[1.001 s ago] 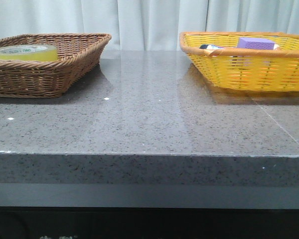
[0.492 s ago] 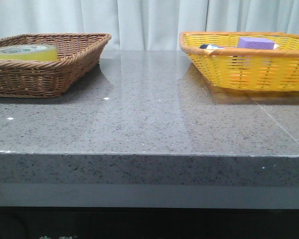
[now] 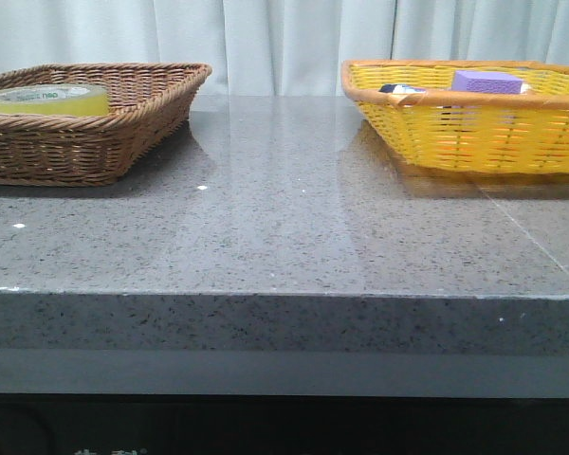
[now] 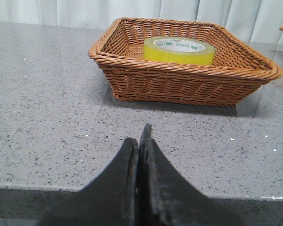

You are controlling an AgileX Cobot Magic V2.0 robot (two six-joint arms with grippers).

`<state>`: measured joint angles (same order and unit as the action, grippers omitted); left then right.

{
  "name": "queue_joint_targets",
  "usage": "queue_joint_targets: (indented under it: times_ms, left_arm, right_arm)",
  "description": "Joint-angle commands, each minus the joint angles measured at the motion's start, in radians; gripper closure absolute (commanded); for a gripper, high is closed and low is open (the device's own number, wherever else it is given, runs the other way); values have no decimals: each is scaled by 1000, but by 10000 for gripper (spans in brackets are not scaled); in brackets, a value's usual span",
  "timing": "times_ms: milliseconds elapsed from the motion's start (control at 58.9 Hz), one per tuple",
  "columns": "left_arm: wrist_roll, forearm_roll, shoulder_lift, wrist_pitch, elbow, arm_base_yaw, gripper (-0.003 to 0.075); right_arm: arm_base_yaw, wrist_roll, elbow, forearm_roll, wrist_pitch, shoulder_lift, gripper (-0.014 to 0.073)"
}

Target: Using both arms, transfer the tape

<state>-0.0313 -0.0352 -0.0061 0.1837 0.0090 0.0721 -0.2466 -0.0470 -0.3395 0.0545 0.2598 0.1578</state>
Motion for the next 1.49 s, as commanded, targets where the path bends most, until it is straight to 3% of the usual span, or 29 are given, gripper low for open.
queue_joint_targets:
  times_ms: [0, 712, 882, 1103, 1221, 1476]
  left_arm:
    - [-3, -10, -19, -85, 38, -1, 740]
    - [-3, -10, -19, -85, 38, -1, 740]
    - [-3, -10, -19, -85, 38, -1, 740]
    - [-3, -10, -19, -85, 38, -1, 740]
    - [-3, -10, -19, -85, 38, -1, 740]
    - [-3, -10, -17, -85, 38, -1, 740]
  right_arm:
    - [3, 2, -25, 5, -88, 10, 714]
    - [3, 3, -20, 4, -90, 10, 714]
    - [17, 3, 67, 4, -164, -3, 714]
    - [130, 3, 271, 8, -274, -100, 714]
    - [178, 3, 343, 10, -274, -163, 714]
    - [197, 3, 341, 10, -184, -195, 714]
